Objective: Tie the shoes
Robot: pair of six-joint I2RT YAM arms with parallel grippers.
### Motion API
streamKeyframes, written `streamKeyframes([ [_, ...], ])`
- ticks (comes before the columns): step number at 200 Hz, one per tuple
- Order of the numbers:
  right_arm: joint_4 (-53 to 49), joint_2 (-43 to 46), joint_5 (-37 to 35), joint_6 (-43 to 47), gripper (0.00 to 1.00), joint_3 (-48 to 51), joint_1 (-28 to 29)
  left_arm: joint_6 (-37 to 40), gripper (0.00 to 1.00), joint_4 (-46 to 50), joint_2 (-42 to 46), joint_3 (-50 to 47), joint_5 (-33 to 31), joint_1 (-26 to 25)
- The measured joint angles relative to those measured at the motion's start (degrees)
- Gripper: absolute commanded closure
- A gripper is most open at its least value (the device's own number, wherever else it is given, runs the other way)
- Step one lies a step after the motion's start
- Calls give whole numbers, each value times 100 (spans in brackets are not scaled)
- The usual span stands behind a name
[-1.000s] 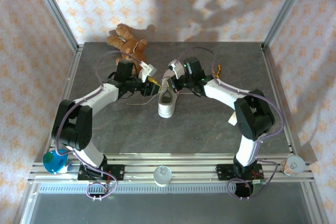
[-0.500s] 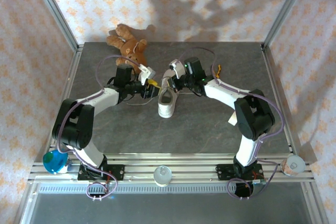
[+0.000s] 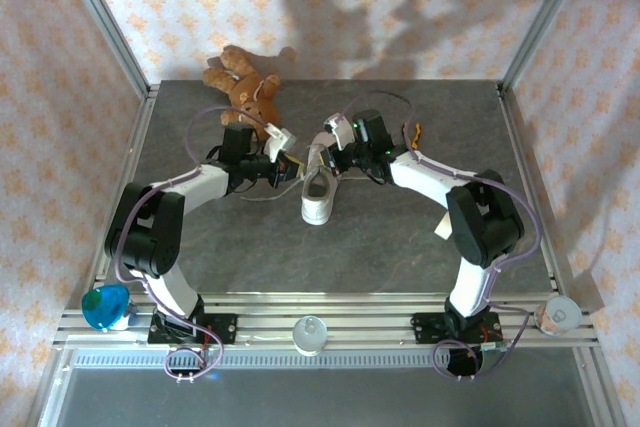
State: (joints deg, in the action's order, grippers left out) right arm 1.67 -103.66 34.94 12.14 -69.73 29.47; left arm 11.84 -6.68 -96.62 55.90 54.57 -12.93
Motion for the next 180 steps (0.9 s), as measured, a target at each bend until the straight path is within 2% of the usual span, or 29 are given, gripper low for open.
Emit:
streamKeyframes([
  [26, 109, 31, -26, -162, 66, 50, -33, 61, 100, 461, 374, 485, -50, -2],
  [44, 177, 184, -70, -297, 57, 151, -92, 138, 100, 713, 501, 1060, -98, -63],
  [83, 85, 850, -538, -848, 49, 444, -153, 262, 100, 1231, 439, 1773, -197, -348],
  [141, -1617, 1362, -2769, -2509, 45, 439, -382, 343, 100, 1731, -33, 2087, -286, -442],
  [180, -2715, 1272, -3803, -3641, 42, 444, -472, 658, 100, 2341, -245, 2664, -442, -686],
])
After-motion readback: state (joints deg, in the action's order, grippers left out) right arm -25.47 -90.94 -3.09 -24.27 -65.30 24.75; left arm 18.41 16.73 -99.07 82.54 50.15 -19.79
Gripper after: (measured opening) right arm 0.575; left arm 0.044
